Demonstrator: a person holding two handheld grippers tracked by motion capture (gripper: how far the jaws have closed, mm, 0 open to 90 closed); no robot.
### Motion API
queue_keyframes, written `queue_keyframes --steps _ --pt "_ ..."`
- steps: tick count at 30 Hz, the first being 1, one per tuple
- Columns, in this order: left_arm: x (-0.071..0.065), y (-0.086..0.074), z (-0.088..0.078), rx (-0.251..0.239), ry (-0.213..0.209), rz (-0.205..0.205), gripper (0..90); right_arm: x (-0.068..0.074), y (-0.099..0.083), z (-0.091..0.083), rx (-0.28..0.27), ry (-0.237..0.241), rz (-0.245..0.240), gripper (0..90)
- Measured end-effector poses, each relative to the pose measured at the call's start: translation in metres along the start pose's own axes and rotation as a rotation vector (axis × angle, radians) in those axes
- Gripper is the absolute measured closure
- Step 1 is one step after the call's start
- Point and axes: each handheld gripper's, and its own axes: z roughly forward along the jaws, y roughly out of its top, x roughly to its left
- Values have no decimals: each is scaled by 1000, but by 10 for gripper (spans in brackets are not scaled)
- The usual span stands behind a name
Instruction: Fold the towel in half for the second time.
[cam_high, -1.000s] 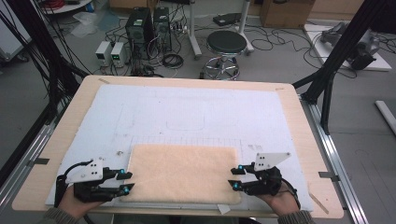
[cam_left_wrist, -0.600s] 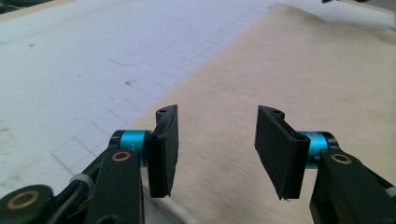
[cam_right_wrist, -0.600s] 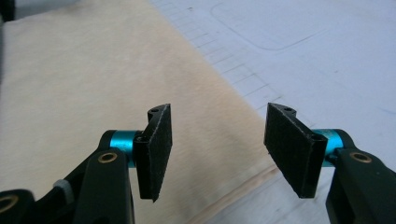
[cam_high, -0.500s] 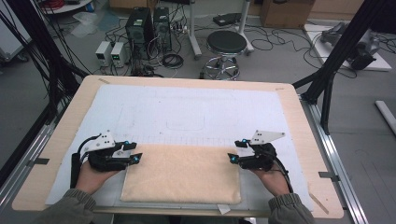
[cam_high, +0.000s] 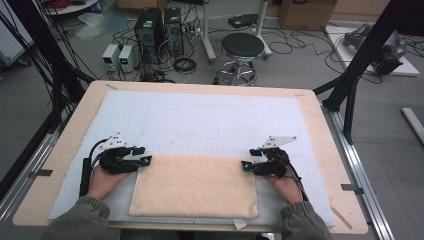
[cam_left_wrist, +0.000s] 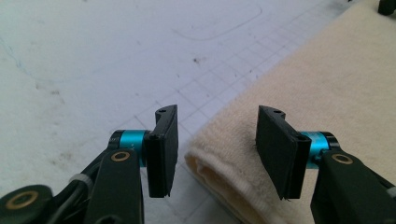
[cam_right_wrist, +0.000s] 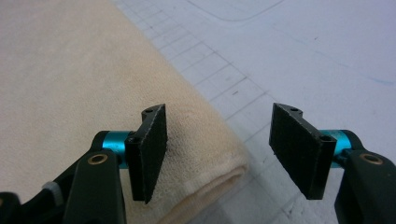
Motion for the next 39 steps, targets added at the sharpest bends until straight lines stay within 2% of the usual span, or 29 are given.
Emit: queue_keyframes --steps 7,10,12,15,16,18,19,21,22,25,28,31,32,33,35,38,39 --pt "0 -3 6 45 -20 -23 495 -1 -3 6 33 16 14 395" --pt "0 -3 8 51 -24 -26 505 0 -3 6 43 22 3 440" --pt "0 -4 9 58 -28 -24 540 0 -3 7 50 49 -2 527" --pt "0 -4 9 60 -40 -31 580 0 -4 7 54 71 20 568" --pt "-1 -4 9 64 -55 -40 637 0 -4 7 56 85 39 628" --pt "-1 -4 9 65 -57 -41 670 1 -3 6 59 86 34 654" --pt "-2 -4 9 64 -55 -37 715 2 -3 6 59 94 19 715" --pt "-3 -4 8 68 -51 -30 738 3 -3 6 62 94 29 754" --pt "-4 -3 8 66 -44 -35 738 3 -3 6 62 94 29 754" --pt "-7 -1 6 65 -22 -8 776 4 -1 4 57 92 10 796" --pt "-9 2 1 39 9 -2 785 5 2 1 48 100 12 805" --pt "-7 10 -2 -33 54 -47 790 4 12 -5 19 92 1 809" --pt "-7 10 -2 -33 54 -47 791 4 12 -5 19 92 1 809" --pt "-6 14 -2 -62 69 -65 792 3 20 -4 28 68 -13 808" --pt "-2 26 0 -85 116 -55 792 0 30 -2 23 36 -25 808" --pt "8 45 6 -97 167 -56 792 -11 51 -1 -10 -14 -37 808" --pt "12 51 9 -106 185 -64 792 -11 51 -1 -10 -14 -37 808"
